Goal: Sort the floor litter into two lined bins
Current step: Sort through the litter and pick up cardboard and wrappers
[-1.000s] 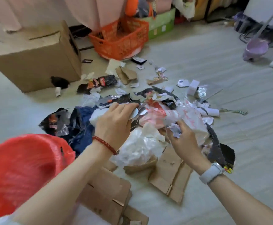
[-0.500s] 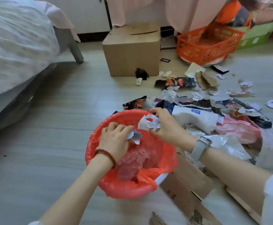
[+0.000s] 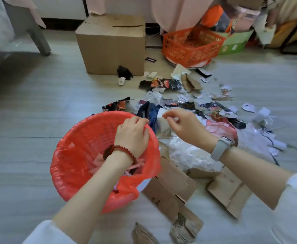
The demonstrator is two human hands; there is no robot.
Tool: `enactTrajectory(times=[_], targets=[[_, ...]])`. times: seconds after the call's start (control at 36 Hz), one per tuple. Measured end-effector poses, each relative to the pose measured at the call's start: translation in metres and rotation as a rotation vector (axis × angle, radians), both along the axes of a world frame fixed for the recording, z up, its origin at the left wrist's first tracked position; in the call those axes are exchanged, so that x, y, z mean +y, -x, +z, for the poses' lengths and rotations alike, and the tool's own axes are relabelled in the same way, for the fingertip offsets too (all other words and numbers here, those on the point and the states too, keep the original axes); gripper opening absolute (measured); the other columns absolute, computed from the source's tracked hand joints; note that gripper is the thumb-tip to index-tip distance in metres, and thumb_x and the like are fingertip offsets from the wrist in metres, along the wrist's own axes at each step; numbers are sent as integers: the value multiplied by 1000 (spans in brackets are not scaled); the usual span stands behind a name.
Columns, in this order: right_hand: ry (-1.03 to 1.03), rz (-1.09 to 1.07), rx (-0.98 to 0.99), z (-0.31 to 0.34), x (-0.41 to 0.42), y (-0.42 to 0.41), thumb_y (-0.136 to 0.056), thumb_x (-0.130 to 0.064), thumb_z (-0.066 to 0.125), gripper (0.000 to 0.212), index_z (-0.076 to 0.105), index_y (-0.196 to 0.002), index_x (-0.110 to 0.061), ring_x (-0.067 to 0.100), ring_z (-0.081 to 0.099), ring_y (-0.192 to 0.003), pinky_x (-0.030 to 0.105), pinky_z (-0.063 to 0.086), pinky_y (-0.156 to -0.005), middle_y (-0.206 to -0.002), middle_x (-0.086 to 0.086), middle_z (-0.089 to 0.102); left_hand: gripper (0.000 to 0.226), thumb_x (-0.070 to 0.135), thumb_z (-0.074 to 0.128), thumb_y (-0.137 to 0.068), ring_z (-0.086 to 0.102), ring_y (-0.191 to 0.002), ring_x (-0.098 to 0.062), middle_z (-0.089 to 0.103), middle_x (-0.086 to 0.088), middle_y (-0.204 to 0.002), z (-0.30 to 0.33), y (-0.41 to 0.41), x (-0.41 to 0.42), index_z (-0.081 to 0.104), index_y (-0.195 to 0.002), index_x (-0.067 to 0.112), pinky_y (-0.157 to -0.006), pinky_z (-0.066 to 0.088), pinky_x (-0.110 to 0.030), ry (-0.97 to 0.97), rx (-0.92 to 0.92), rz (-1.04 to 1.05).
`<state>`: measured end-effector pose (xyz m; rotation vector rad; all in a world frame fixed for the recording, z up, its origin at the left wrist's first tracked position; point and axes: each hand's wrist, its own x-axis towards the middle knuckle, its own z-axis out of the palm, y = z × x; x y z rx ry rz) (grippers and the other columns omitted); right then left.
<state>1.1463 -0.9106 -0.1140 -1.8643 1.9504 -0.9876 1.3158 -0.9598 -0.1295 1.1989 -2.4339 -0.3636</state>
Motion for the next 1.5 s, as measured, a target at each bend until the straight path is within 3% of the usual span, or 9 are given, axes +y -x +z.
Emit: enactTrajectory(times=[0.33,0.47,0.61,0.69,0.83,1.0,1.22,1.36,1.5], targets=[[-149,-615,-251,-71,157,217,-92,-8,47,23,60,-111,-9,19,58,-96,22,42,-82,-105,6,64,32,19,42,-93,47,-113,-26,52,-6,-123,-39,216,78,52,-123,18,-90,41,-37,-92,-178,-439],[-400,-812,-146,-153,238,291,-88,-14,52,29,57,-116,-10,32,52,-111,33,41,-88,-115,12,60,32,19,40,-93,44,-116,-25,51,-3,-125,-94,276,118,52,-123,19,-91,38,-34,-155,-298,-510],[-881,-673,-2,-215,281,314,-79,-54,59,85,10,-146,-33,32,8,-141,51,22,-109,-154,3,8,33,16,40,-92,47,-113,-25,52,-4,-123,-138,310,153,52,-123,17,-91,39,-34,-238,-382,-532],[-964,-611,16,-233,294,311,-77,-61,56,91,-3,-144,-41,32,-3,-143,55,19,-109,-156,0,-9,33,16,40,-93,47,-114,-25,50,-3,-125,-148,322,168,52,-124,18,-93,39,-34,-287,-424,-517],[-805,-692,189,-242,303,313,-87,-38,53,47,45,-131,-24,32,29,-130,45,36,-96,-144,7,34,29,18,43,-92,47,-113,-26,53,-5,-121,-162,331,184,55,-118,16,-90,41,-36,-335,-420,-510],[-487,-870,-96,-231,307,329,-89,-11,54,18,61,-104,-5,35,55,-101,40,43,-78,-107,16,63,49,31,34,-83,52,-109,-27,54,-7,-121,-171,343,198,54,-124,14,-87,41,-29,-407,-251,-525],[-253,-736,-870,-172,298,316,-85,-4,62,16,54,-95,-14,9,58,-75,15,44,-62,-84,-4,61,113,46,80,-55,14,-140,-10,17,5,-153,-165,374,203,13,-145,29,-114,16,-27,-810,-18,-574],[-219,-695,-1106,-164,286,296,-81,2,64,14,63,-93,-5,17,64,-79,21,52,-62,-87,10,67,61,40,80,-60,56,-110,-9,60,9,-114,-167,372,208,53,-114,34,-95,46,-25,-991,120,-513],[-280,-709,-1216,-165,277,278,-82,-3,65,3,64,-82,-6,7,63,-55,12,42,-45,-65,0,66,23,11,73,-77,65,-73,-12,66,6,-76,-170,354,203,59,-73,29,-73,54,-31,-993,199,-399]])
